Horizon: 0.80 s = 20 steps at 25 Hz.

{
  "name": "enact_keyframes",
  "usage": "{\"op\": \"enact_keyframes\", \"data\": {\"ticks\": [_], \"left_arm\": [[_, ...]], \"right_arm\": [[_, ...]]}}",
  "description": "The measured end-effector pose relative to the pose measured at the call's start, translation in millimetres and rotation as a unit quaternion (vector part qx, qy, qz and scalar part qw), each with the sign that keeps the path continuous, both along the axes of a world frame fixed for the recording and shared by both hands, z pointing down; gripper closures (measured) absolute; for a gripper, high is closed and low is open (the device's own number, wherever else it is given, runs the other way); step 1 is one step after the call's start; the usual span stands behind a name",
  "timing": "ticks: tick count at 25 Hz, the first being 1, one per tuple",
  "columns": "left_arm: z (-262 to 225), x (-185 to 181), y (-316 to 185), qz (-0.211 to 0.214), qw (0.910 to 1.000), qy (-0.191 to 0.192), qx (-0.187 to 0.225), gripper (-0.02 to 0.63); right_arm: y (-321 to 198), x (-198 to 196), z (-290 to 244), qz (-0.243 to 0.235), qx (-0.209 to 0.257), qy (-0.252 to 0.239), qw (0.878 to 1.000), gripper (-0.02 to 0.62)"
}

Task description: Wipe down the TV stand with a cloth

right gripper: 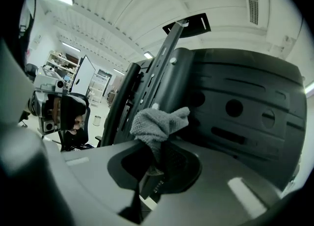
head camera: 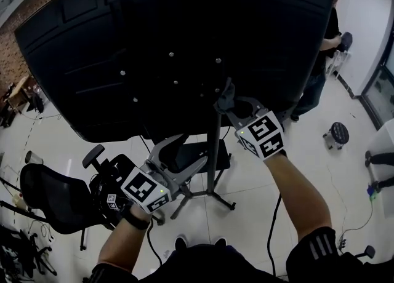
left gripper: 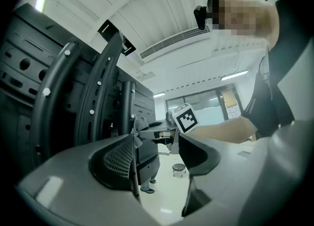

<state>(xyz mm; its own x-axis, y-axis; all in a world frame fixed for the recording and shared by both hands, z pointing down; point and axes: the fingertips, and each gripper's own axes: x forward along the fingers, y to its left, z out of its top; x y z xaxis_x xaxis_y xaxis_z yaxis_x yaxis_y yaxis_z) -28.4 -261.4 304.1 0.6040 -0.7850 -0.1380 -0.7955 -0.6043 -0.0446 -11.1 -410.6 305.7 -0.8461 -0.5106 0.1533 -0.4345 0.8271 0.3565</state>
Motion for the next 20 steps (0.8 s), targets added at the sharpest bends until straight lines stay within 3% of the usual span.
{"op": "enact_keyframes", "data": {"ticks": [20], "left_arm": [[129.7,-15.9,-27.0,0.002,0.9934,0.02,-0.113,0.296]], "right_arm": [[15.2,-15.8,171.8,0.021,-0.11,0.034,0.993,0.563]]}}
